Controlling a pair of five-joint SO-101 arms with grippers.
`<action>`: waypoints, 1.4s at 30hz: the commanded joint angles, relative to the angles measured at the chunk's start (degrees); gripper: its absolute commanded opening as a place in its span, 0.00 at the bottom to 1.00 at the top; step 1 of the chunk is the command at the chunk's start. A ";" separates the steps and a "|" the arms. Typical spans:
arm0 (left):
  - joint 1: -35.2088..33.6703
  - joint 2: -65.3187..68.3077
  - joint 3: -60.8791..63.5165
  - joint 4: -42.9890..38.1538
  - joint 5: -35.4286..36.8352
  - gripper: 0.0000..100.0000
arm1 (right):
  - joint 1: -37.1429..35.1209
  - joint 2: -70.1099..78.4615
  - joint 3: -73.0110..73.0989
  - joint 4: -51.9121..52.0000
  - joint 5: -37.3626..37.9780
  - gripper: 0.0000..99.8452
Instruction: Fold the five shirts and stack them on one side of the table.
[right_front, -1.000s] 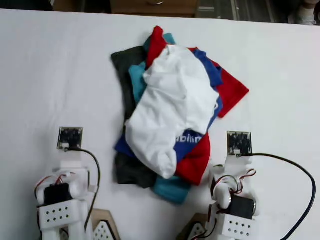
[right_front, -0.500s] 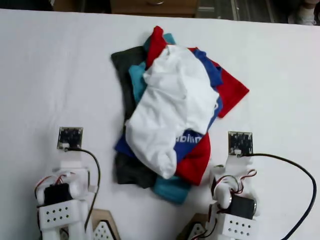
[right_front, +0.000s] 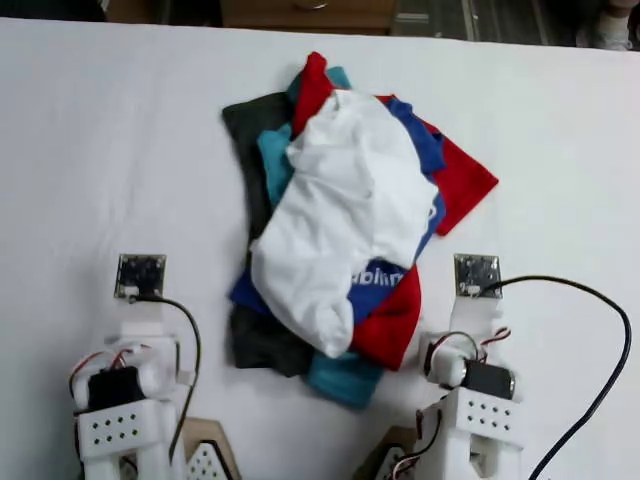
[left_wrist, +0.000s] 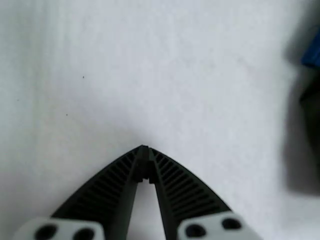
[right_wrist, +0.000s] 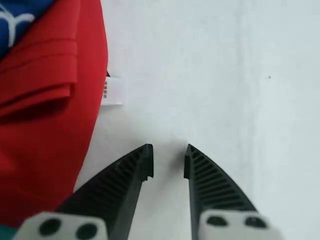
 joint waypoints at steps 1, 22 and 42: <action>0.35 -0.18 -0.31 -0.62 0.35 0.02 | -0.40 0.13 -1.41 -1.36 -0.44 0.12; 3.52 -0.18 -0.31 -0.70 0.26 0.02 | -19.38 -3.12 0.62 -5.49 -0.18 0.12; 3.52 -0.18 -3.12 -3.34 -0.26 0.02 | -24.04 -3.12 0.62 -5.58 -0.09 0.12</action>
